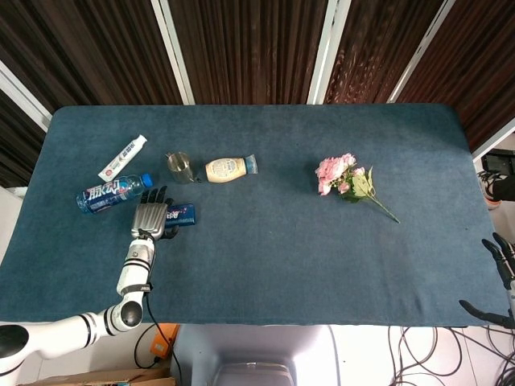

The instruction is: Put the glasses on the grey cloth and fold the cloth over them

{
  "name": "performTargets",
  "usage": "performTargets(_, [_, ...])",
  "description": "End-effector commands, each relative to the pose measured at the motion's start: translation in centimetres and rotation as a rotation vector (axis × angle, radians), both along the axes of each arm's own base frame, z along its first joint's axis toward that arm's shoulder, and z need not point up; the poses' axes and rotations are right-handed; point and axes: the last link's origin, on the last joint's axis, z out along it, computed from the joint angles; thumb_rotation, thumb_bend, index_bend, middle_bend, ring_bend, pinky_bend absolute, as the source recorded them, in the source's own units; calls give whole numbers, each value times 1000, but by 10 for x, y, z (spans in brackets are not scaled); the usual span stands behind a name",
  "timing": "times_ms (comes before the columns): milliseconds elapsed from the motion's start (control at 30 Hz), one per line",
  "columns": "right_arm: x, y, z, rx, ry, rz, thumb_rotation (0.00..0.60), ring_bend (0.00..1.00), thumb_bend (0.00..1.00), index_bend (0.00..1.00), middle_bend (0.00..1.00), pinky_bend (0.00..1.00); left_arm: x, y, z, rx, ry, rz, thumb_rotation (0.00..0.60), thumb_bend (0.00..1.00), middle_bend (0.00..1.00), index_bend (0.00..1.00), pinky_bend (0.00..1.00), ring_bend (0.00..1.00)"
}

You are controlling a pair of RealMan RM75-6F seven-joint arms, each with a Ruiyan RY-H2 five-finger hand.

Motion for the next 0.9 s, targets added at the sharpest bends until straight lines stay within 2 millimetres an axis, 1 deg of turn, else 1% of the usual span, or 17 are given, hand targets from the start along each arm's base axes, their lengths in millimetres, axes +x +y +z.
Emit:
performTargets(33, [0,0,-1,2,1,0,600,0,132,0,0,0,1,0,0,12,-20,-1,523,342,0,425,0,0])
performTargets(133, [0,0,-1,2,1,1,600,0,132,0,0,0,2,0,0,34,-36,-11,538,344,7,483,2,0])
performTargets(167, [0,0,-1,1,1,1,600,0,132,0,0,0,2,0,0,34,-37,-12,545,345,11,490,2,0])
performTargets(200, [0,0,-1,1,1,0,600,0,132,0,0,0,1,0,0,28,-33,-10,547,345,12,474,3,0])
performTargets(233, [0,0,-1,0,1,0,600,0,132,0,0,0,0,-1,-1,21,-31,-8,548,344,8,422,3,0])
performTargets(300, [0,-1,-1,0,1,-1,600,0,132,0,0,0,1,-2,0,14,-29,-10,541,342,1,268,2,0])
performTargets(333, [0,-1,-1,0,1,-1,600,0,133,0,0,0,2,-2,1,14,-26,-16,539,340,0,169,2,0])
performTargets(367, [0,-1,-1,0,1,-1,600,0,133,0,0,0,2,-3,2,13,-21,-21,534,339,0,92,2,0])
performTargets(400, [0,-1,-1,0,1,0,600,0,133,0,0,0,3,-5,3,10,-18,-28,530,339,0,54,1,0])
performTargets(467, [0,-1,-1,2,2,0,600,0,133,0,0,0,4,-7,4,3,-18,-34,524,338,0,4,0,0])
performTargets(567, [1,0,-1,3,3,1,600,0,133,0,0,0,7,-13,8,-3,-26,-46,518,337,0,0,0,0])
performTargets(633, [1,0,-1,4,3,5,600,0,133,0,0,0,7,-22,14,-1,-39,-68,517,337,0,0,1,0])
performTargets(667, [1,0,-1,4,3,6,600,0,132,0,0,0,6,-28,19,5,-45,-83,517,337,0,0,1,0])
performTargets(733, [1,1,-1,1,4,6,600,0,133,0,0,0,-2,-50,33,18,-74,-123,518,337,0,0,1,0])
performTargets(800, [0,0,0,-3,9,1,600,0,133,0,0,0,-16,-81,52,28,-113,-158,519,340,0,0,0,0])
performTargets(900, [0,0,-3,-1,20,-2,600,0,133,0,0,0,-43,-135,83,25,-154,-227,551,348,0,0,0,0])
